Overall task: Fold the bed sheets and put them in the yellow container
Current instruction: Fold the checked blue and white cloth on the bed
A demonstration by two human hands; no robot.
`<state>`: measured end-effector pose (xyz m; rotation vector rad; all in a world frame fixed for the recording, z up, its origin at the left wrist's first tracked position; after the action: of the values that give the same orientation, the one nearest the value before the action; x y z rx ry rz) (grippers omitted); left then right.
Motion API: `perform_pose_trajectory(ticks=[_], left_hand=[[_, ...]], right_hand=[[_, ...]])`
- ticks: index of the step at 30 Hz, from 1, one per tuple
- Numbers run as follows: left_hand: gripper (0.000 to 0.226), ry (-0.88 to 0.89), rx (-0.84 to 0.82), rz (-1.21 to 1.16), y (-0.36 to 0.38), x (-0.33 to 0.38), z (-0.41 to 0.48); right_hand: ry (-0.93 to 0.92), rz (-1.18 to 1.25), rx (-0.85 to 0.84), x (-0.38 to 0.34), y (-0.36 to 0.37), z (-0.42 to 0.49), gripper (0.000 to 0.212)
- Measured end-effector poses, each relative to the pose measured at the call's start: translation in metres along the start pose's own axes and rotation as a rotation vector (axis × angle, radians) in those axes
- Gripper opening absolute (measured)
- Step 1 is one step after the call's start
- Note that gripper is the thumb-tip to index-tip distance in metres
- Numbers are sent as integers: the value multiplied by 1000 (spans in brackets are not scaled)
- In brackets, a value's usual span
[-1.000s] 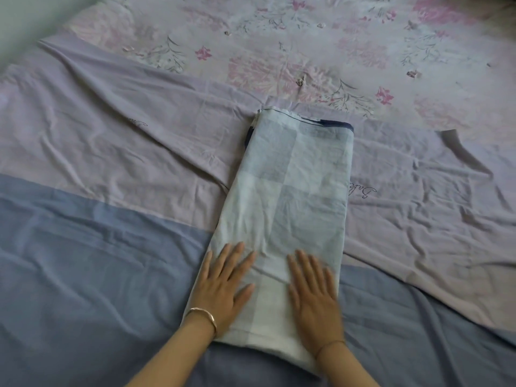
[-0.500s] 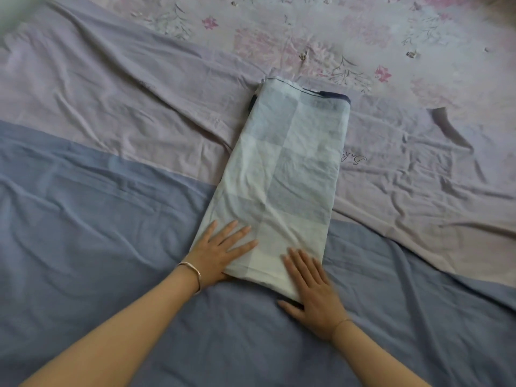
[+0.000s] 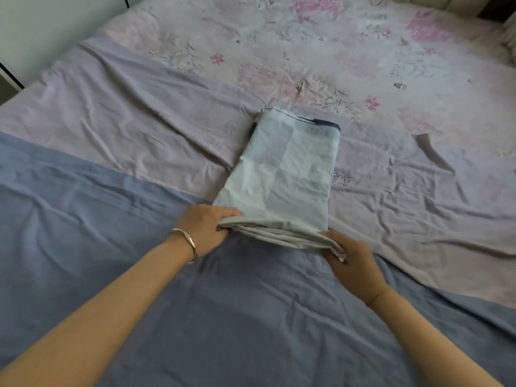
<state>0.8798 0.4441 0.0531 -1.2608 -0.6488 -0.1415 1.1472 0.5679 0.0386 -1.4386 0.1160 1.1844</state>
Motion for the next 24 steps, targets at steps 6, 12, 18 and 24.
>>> perform_pose_trajectory(ticks=[6,12,18,24], left_hand=[[14,-72,-356,-161,-89,71,42],[12,-215,-984,-163,-100,95,34],[26,-298,-433,-100,-32,36,53],[32,-523,265,-797,2,17,86]], right_hand=[[164,403,21,-62,-89,29,22],[509,796,-331,-51,-104,7,43],[607,598,-87,-1,-45,16,18],[567,596,233,24,-16,89,12]])
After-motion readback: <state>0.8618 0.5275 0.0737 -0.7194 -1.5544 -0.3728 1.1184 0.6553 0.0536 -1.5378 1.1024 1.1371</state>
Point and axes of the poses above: each hand's wrist, its own z-axis towards the middle knuckle, its own y-axis out of the palm, x = y × z, the point moved 1 cm from there along z, towards the middle knuckle, and after that the axes turned 12 degrees about x, right-handed, at the moved point
